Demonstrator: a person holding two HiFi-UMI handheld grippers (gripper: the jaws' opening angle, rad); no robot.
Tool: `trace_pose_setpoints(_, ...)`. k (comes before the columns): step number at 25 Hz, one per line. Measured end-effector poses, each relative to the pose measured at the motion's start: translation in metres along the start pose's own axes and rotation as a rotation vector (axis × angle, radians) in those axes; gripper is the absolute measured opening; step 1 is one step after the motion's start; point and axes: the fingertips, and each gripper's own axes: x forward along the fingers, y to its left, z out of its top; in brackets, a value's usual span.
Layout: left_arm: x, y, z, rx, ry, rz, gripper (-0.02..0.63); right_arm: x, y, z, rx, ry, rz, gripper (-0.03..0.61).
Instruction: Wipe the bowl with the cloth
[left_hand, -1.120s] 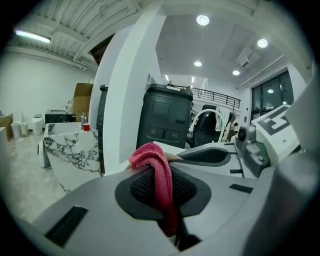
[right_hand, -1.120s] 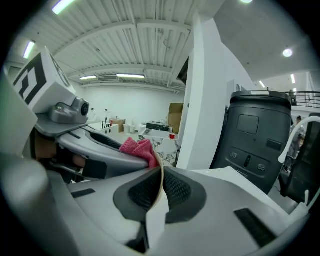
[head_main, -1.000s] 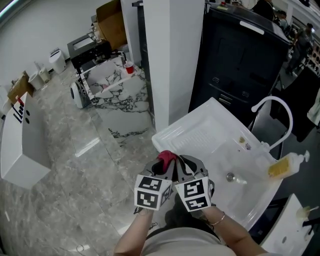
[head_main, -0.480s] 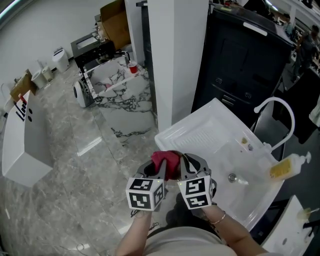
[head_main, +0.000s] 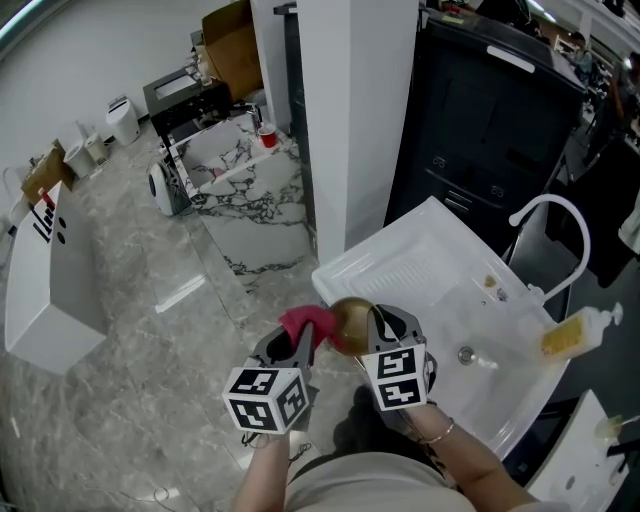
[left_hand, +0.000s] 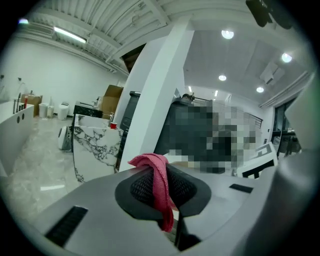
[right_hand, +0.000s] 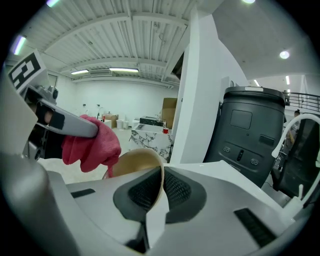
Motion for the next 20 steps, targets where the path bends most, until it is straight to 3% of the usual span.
trace_pose_setpoints(3,0.002,-0.027,0.000,0.002,0.013,-0.103,0.044,0.001,0.009,0.004,-0.001,-0.009,0.012,0.018)
trace_pose_setpoints(5,0.008,-0.040,-0.008,0.021,0.047,-0.129,0.044,-0.001,0.014,0.008,-0.004,-0.021,0.022,0.018)
trace_pose_setpoints(15,0.041,-0.045,-0.046,0.051,0.176,-0.117,0.044,-0.015,0.034,0.014,-0.006,-0.041,0.090,0.029)
trace_pose_setpoints(20,0.044,-0.034,-0.057,0.131,0.211,-0.042,0.044,-0.017,0.025,-0.001,0.004,-0.015,0.068,0.031)
